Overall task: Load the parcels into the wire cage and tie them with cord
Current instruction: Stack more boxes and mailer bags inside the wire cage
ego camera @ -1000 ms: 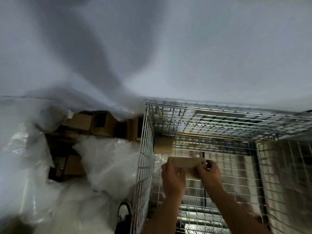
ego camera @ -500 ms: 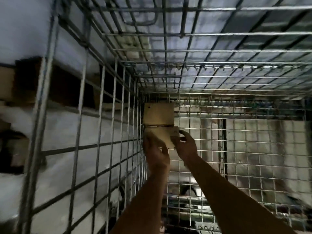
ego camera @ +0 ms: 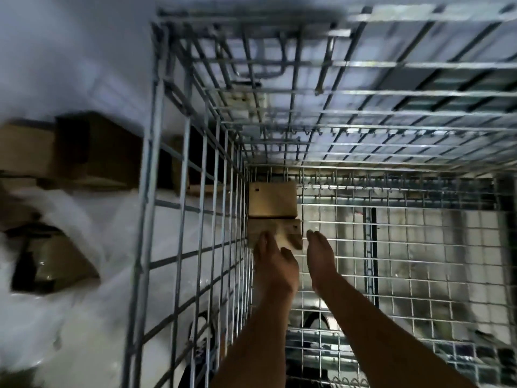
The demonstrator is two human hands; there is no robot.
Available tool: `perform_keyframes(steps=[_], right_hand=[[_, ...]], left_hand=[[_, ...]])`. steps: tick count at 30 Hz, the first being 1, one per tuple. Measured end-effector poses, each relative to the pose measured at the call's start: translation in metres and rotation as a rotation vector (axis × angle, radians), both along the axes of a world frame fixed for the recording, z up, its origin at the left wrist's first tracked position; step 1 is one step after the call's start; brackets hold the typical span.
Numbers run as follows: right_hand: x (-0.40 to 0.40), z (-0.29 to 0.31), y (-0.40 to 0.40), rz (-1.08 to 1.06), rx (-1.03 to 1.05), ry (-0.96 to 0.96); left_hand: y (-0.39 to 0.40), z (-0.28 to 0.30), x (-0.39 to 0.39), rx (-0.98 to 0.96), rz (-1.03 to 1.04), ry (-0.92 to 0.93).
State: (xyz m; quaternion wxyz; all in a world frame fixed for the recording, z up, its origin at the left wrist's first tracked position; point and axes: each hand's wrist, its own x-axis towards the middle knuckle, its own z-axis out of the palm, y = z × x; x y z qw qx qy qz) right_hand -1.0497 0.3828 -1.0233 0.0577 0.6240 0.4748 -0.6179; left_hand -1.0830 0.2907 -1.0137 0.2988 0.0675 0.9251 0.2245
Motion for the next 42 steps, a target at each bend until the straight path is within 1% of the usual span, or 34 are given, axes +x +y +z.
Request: perform_keyframes(steps=[2, 4, 6, 8, 10, 12, 14, 16, 18, 20, 22, 24, 25, 27, 30, 32, 33, 35, 36, 39, 42], right_hand=[[-0.002, 0.041, 0.009, 0.065, 0.066, -0.036], [-0.007, 0.097, 0.024, 0.182, 0.175, -0.028], [-0.016, 0.163, 0.046, 0.287, 0.268, -0.012], [-0.033, 0.249, 0.067, 0.366, 0.368, 0.023], [-0.056, 0.354, 0.08, 0.352, 0.438, 0.092], [-0.078, 0.446, 0.087, 0.374, 0.569, 0.147], [-0.1, 0.546, 0.085, 0.444, 0.74, 0.197], [-0.121, 0.64, 0.073, 0.493, 0.855, 0.245], [-0.144, 0.721, 0.058, 0.539, 0.968, 0.313], [-0.168, 0.789, 0.032, 0.619, 1.056, 0.366], [-0.196, 0.833, 0.0, 0.717, 1.119, 0.424], [-0.223, 0.863, -0.054, 0.842, 1.15, 0.501], [-0.239, 0.873, -0.09, 0.914, 1.152, 0.551], [-0.266, 0.881, -0.168, 1.028, 1.105, 0.648], [-0.3, 0.869, -0.327, 1.301, 1.027, 0.753], [-0.301, 0.855, -0.438, 1.492, 0.975, 0.822], [-0.291, 0.848, -0.498, 1.589, 0.945, 0.866], [-0.266, 0.828, -0.605, 1.69, 0.837, 0.948], [-0.253, 0.817, -0.655, 1.726, 0.776, 0.948], [-0.221, 0.766, -0.776, 1.914, 0.644, 0.92], [-0.207, 0.699, -0.882, 2.06, 0.502, 0.822]], left_hand=[[0.019, 0.042, -0.004, -0.012, -0.014, -0.077], [0.043, 0.103, -0.017, 0.049, -0.023, -0.178], [0.067, 0.172, -0.039, 0.122, -0.103, -0.182], [0.088, 0.243, -0.065, 0.203, -0.232, -0.115], [0.101, 0.337, -0.099, 0.286, -0.268, -0.074], [0.106, 0.429, -0.125, 0.36, -0.276, 0.011], [0.097, 0.524, -0.149, 0.4, -0.306, 0.144], [0.078, 0.609, -0.173, 0.417, -0.333, 0.297], [0.051, 0.683, -0.199, 0.458, -0.344, 0.418], [0.008, 0.749, -0.227, 0.462, -0.336, 0.53], [-0.048, 0.795, -0.251, 0.411, -0.307, 0.649], [-0.128, 0.823, -0.262, 0.329, -0.203, 0.738], [-0.174, 0.831, -0.265, 0.285, -0.117, 0.773], [-0.269, 0.844, -0.264, 0.221, 0.061, 0.782], [-0.438, 0.85, -0.234, 0.18, 0.433, 0.739], [-0.545, 0.845, -0.202, 0.131, 0.634, 0.728], [-0.601, 0.838, -0.181, 0.102, 0.728, 0.721], [-0.699, 0.818, -0.135, 0.054, 0.909, 0.683], [-0.746, 0.804, -0.112, 0.032, 0.989, 0.655], [-0.856, 0.747, -0.051, 0.015, 1.185, 0.547], [-0.952, 0.675, -0.012, 0.004, 1.353, 0.425]])
